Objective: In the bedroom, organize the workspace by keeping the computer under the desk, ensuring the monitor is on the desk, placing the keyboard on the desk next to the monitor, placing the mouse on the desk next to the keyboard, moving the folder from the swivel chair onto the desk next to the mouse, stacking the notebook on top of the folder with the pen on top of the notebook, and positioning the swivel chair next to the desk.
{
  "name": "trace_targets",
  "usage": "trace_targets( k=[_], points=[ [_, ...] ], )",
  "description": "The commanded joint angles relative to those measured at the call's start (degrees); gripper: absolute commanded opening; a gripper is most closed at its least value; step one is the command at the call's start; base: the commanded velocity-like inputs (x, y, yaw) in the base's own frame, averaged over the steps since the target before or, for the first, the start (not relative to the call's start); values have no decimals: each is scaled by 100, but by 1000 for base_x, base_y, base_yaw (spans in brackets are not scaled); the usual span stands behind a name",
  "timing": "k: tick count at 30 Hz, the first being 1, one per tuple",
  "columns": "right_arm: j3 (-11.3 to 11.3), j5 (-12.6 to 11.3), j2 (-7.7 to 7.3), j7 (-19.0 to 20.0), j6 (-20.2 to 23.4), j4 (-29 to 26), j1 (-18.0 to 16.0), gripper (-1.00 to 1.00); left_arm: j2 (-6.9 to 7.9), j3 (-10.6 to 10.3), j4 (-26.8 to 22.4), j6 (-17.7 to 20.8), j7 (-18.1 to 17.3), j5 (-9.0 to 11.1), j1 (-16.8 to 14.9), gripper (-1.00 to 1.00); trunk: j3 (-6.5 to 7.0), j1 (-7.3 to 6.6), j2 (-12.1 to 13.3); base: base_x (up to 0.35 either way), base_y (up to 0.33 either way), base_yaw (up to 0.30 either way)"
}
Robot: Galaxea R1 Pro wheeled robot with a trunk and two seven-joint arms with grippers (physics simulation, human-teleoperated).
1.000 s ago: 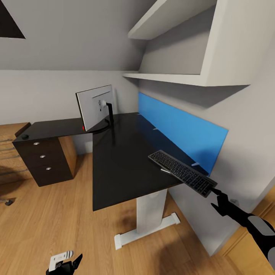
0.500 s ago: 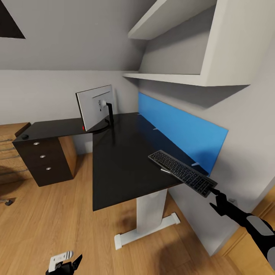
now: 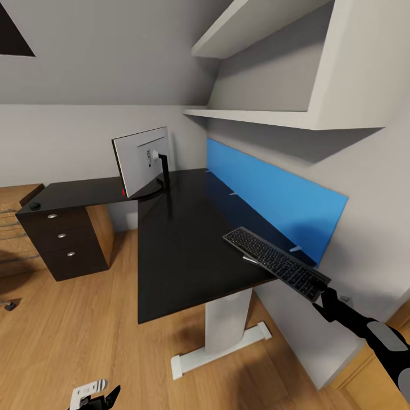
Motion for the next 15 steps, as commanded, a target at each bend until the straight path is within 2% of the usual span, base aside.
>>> trace_targets(
  k=[1,15],
  points=[
    [-28,-12,4,1,44,2,-4,100,7,-19,1,-2,-6,59,-4,100,-5,0,-3,39,11,0],
    [-21,-12,9,1,44,2,-4,100,7,-15,12,0,-4,59,0,100,-5,0,-3,8,2,0]
  ],
)
